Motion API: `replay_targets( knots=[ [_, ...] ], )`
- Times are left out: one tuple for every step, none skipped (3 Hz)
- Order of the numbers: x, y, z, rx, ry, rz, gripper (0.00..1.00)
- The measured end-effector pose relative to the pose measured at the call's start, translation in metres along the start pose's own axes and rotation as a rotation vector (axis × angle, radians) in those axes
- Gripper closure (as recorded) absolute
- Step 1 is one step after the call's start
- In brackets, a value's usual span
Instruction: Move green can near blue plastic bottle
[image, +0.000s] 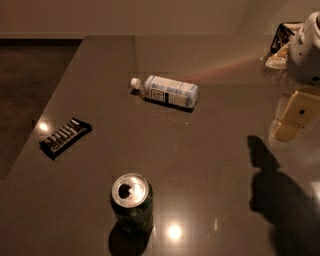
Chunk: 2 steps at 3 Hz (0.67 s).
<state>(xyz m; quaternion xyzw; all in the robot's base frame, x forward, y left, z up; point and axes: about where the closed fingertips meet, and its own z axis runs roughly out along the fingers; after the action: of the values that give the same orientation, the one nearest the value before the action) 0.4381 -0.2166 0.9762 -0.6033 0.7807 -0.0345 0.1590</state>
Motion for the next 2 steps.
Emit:
replay_targets(
  knots=[
    [0.0000, 0.0000, 0.0000, 0.000, 0.000, 0.000, 0.00],
    [-0.0007, 0.0036, -0.0013, -0.042, -0.037, 0.005, 0.00]
  ],
)
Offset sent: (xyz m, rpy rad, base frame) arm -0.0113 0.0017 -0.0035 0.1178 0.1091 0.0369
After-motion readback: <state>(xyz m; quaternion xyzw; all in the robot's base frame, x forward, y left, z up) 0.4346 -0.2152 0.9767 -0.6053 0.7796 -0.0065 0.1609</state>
